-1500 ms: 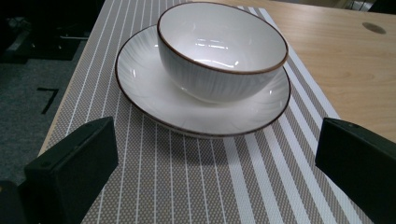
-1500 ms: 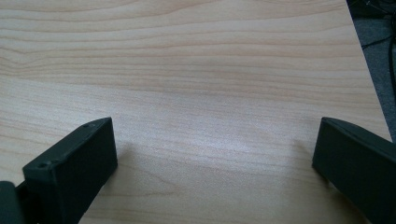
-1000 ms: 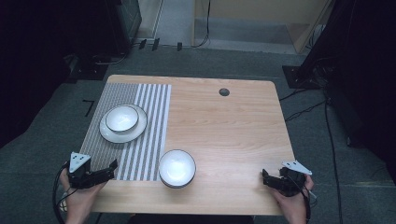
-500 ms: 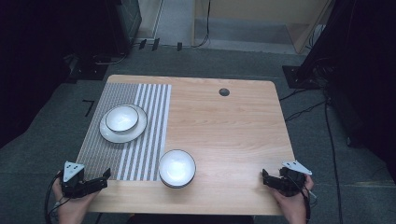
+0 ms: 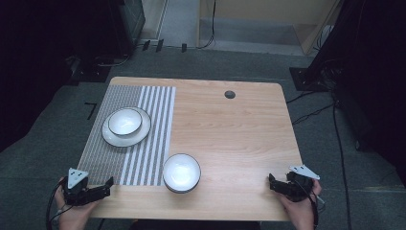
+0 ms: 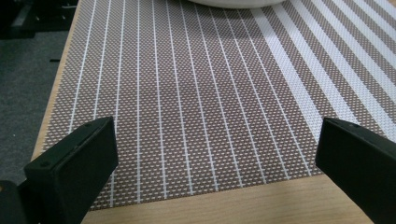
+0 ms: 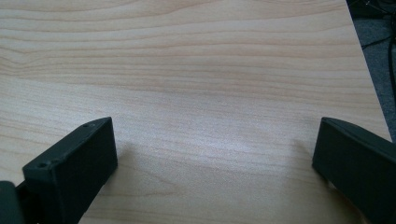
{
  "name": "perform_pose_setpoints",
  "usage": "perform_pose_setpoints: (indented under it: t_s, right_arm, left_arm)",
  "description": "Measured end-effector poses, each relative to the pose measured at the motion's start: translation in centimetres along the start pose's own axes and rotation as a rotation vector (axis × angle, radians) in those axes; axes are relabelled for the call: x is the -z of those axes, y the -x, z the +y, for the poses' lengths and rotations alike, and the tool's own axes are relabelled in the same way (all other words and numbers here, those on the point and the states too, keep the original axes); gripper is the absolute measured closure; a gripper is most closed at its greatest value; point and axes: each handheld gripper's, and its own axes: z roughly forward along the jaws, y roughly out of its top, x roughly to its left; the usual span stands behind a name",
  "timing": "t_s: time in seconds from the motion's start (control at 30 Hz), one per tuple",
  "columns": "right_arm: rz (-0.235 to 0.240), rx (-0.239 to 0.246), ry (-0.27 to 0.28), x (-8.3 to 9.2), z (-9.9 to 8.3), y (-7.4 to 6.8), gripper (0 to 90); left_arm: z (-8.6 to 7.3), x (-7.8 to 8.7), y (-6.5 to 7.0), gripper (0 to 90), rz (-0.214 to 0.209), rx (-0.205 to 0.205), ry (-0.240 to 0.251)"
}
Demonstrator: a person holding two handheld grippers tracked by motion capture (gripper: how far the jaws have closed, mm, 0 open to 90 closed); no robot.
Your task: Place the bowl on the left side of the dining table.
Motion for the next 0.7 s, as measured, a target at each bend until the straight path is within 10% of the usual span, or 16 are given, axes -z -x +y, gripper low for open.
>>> perform_pose_setpoints:
  t_s: [0.7]
  right_arm:
    - [0.000, 0.000, 0.000, 0.00, -0.01, -0.01, 0.0]
  left_arm:
    - [-0.20, -0.71, 0.62, 0.0, 0.022, -0.062, -0.071]
